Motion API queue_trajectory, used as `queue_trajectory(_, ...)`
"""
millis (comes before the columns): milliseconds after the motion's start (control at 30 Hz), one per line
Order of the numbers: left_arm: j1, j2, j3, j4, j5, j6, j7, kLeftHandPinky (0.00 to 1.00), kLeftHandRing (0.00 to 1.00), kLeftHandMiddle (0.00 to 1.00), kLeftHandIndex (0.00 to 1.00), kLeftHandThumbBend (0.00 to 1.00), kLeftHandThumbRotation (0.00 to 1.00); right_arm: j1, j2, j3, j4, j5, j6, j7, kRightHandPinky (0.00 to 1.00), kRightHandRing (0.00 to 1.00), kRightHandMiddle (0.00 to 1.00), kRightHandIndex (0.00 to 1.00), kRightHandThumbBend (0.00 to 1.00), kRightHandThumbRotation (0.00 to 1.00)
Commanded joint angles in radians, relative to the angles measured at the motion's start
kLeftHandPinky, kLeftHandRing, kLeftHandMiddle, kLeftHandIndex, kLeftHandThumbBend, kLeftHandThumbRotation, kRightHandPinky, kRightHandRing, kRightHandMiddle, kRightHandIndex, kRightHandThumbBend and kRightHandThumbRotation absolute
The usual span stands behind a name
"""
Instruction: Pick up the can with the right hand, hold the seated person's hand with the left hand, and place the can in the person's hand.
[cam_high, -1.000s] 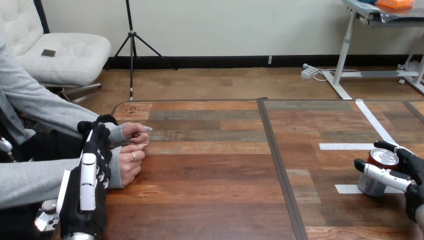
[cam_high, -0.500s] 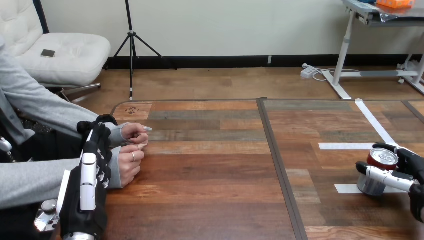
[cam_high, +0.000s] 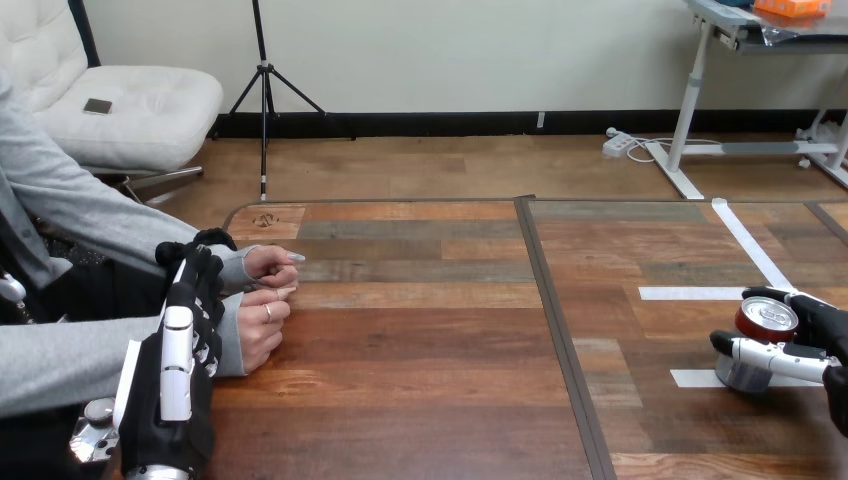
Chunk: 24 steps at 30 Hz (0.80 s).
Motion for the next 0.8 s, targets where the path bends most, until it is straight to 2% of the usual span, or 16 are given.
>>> queue_trajectory(0, -0.039, 0.011, 0.002, -0.040, -0.003, -0.009, -0.007, 1.00, 0.98, 0.95, 0.94, 0.50, 1.00, -0.070, -0.057, 0.022, -0.044, -0.017, 0.014, 0.011, 0.77, 0.78, 0.77, 0.79, 0.76, 0.00)
queue_trajectory(233, -0.038, 0.016, 0.001, -0.041, -0.007, -0.004, -0.018, 1.00, 1.00, 0.97, 0.95, 0.50, 1.00, -0.074, -0.079, 0.039, -0.063, -0.037, 0.013, 0.021, 0.78, 0.78, 0.77, 0.79, 0.80, 0.00)
queue_trajectory(400, -0.036, 0.016, 0.002, -0.042, -0.010, -0.004, -0.024, 1.00, 1.00, 0.97, 0.96, 0.49, 1.00, -0.080, -0.088, 0.044, -0.064, -0.044, 0.017, 0.017, 0.70, 0.71, 0.73, 0.76, 0.81, 0.00)
queue_trajectory(600, -0.037, 0.011, 0.007, -0.043, -0.018, -0.004, -0.028, 1.00, 1.00, 0.97, 0.96, 0.48, 1.00, -0.092, -0.090, 0.052, -0.068, -0.056, 0.038, -0.015, 0.61, 0.63, 0.68, 0.72, 0.80, 0.00)
queue_trajectory(700, -0.035, 0.011, 0.007, -0.046, -0.015, -0.002, -0.025, 1.00, 0.99, 0.97, 0.96, 0.48, 1.00, -0.093, -0.093, 0.056, -0.061, -0.065, 0.019, -0.029, 0.56, 0.58, 0.63, 0.67, 0.80, 0.00)
queue_trajectory(767, -0.034, 0.011, 0.006, -0.049, -0.012, -0.002, -0.022, 1.00, 0.99, 0.97, 0.96, 0.48, 1.00, -0.096, -0.100, 0.079, -0.062, -0.098, 0.016, -0.061, 0.54, 0.55, 0.61, 0.65, 0.80, 0.00)
